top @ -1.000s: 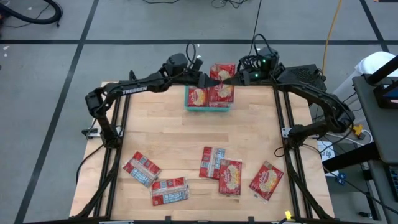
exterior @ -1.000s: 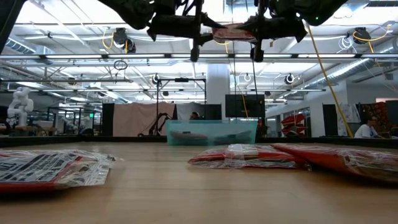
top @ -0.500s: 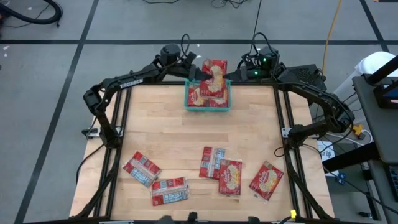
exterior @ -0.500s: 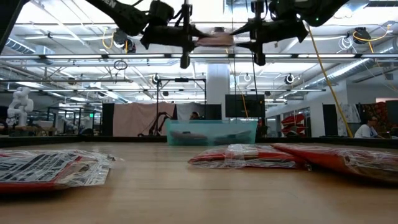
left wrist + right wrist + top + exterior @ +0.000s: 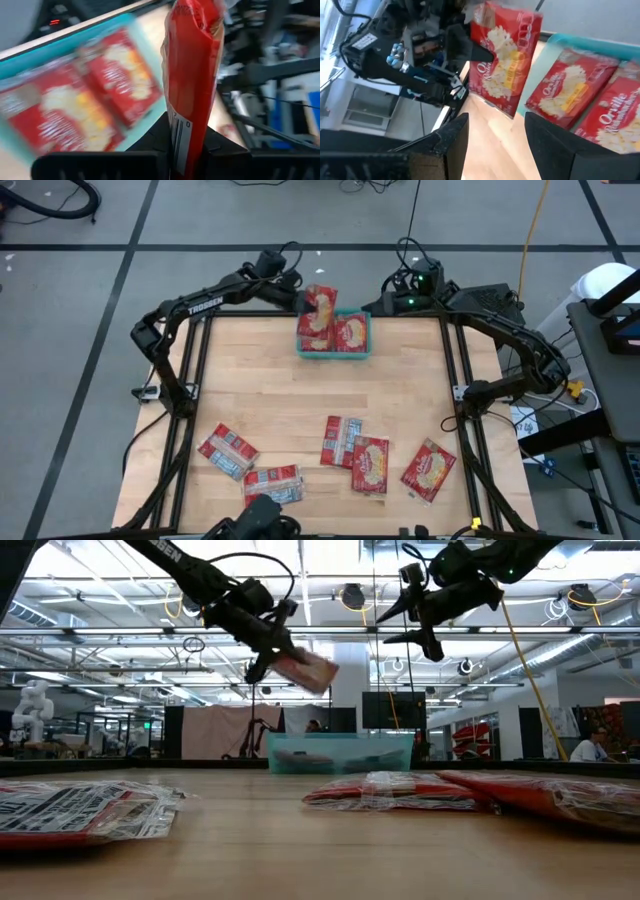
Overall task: Sort popcorn bags into baskets
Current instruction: Put the red popcorn bag into the blue bin
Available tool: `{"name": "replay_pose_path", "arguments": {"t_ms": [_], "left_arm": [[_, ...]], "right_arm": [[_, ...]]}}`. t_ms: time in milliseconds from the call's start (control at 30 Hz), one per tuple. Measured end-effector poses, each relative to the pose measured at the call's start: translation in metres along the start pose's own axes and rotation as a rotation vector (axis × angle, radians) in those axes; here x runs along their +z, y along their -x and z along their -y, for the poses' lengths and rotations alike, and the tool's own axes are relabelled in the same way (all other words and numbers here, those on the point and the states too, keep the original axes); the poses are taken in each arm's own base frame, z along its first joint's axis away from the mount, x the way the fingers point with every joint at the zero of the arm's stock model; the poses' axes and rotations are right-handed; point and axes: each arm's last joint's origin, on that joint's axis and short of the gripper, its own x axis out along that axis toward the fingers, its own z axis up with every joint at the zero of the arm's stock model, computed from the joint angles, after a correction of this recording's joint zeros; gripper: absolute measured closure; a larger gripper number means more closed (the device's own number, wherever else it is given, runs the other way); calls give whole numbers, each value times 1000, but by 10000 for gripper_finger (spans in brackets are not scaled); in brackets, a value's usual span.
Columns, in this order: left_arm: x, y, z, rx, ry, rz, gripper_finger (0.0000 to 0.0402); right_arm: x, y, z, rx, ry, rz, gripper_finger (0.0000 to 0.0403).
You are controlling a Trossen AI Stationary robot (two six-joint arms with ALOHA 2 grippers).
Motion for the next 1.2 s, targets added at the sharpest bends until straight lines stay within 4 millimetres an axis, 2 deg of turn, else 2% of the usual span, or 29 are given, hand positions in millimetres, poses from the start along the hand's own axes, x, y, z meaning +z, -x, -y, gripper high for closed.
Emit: {"name": "replay_pose_path", "arguments": {"t_ms": [233, 500, 667, 867, 1067, 1200], "left_arm": [[-5, -3, -12, 170, 38, 67, 379], [-33, -21, -44, 163, 259, 102, 373], [-43, -26, -51, 153, 293, 120, 378], [-44, -29, -51, 168, 301, 132, 375], [-32, -41, -53, 61, 360, 174, 376], [-39, -54, -65, 81, 404, 117, 376]], "right_arm": [[1, 0, 0, -14, 25, 14, 216], [1, 0, 0, -13, 57, 13, 216], [1, 0, 0, -12, 73, 12, 216], [0, 0, 0, -12, 89, 10, 216], [1, 1, 1, -15, 97, 11, 216], [2, 3, 3, 0, 93, 1, 216]]}}
